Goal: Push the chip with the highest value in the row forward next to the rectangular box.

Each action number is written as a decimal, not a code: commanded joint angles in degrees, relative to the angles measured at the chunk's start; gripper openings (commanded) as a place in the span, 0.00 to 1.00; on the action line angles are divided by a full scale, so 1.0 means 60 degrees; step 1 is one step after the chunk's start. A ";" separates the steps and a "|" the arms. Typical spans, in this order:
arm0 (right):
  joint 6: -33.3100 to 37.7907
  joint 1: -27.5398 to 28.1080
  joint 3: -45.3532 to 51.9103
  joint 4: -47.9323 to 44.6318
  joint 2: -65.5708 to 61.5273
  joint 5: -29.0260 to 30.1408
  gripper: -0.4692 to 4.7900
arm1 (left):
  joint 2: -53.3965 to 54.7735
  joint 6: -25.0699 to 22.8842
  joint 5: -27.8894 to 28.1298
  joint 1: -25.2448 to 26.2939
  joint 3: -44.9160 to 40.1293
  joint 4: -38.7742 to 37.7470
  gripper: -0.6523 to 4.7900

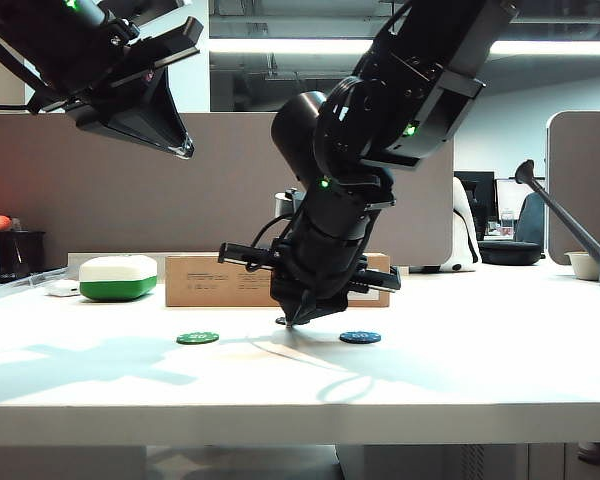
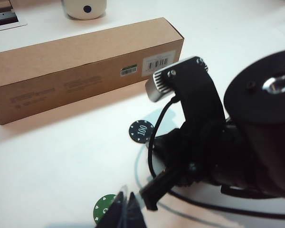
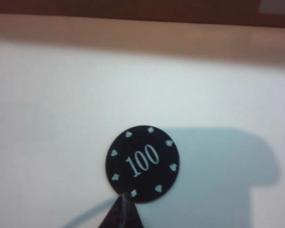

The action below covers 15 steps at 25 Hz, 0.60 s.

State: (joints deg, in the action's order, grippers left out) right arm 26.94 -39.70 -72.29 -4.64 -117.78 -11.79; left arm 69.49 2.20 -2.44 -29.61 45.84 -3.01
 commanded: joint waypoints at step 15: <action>-0.0062 0.0273 -0.0018 -0.0532 -0.0277 0.0277 0.08 | -0.0025 -0.0036 -0.0029 0.0007 0.0018 0.0087 0.11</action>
State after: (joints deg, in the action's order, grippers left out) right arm 26.92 -38.35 -72.40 -8.34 -119.13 -10.37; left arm 69.49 2.20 -2.46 -29.61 45.84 -3.03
